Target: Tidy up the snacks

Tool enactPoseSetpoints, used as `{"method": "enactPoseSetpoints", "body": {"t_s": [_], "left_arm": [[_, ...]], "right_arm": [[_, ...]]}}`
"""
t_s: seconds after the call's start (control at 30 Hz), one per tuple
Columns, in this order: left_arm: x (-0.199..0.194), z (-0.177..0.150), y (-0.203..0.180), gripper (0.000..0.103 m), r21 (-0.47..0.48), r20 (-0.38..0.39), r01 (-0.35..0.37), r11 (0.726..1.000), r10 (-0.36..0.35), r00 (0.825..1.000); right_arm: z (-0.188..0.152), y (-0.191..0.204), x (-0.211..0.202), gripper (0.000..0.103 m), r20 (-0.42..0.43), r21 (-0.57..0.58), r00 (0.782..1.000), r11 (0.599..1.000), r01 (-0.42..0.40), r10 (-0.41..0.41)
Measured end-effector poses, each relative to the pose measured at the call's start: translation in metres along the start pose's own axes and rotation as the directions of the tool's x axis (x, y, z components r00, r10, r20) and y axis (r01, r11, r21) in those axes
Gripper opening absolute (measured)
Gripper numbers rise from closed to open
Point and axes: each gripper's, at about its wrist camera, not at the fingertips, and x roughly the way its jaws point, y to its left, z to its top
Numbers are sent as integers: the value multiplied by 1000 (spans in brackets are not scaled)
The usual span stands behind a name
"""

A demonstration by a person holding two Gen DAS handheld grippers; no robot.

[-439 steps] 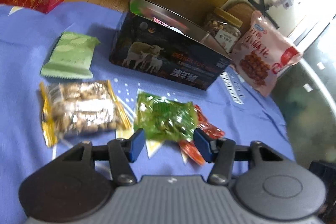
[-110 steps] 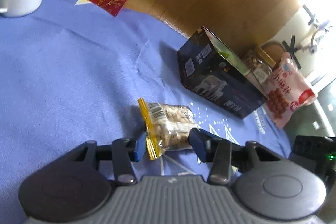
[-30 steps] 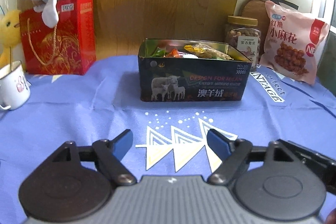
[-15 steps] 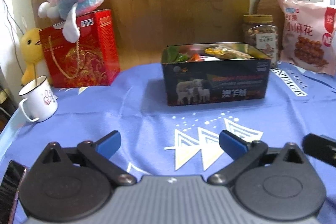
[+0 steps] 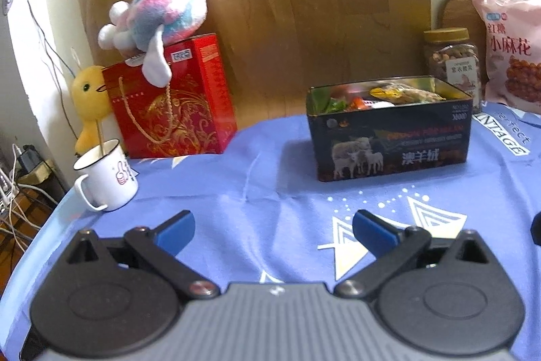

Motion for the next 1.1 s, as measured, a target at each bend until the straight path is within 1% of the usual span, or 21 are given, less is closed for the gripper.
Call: {"method": "enactPoseSetpoints", "body": {"t_s": [0.13,0.27,0.43,0.6,0.67,1.1], "left_arm": [[-4,1,5,103,-18,20,-33,999,33,999],[-8,2,6,103,-7,41,-75,997,75,996],[-8,4,7,103,0,19,-75,997,75,997],[-10,4,7,103,8,17,-83,996,83,996],[-11,4,8,103,9,21,-80,997,80,997],[-18,5,7,103,63,61,-147,987,143,988]], "right_arm": [[0,-2,0,87,-5,11,1000,1000,-4,4],[0,-3,0,88,-8,21,1000,1000,-3,4],[1,-3,0,88,-11,29,1000,999,-12,12],[2,-1,-2,88,-6,24,1000,999,-22,23],[2,-1,-3,88,-5,25,1000,999,-25,25],[2,3,-5,88,-2,20,999,999,-42,42]]}}
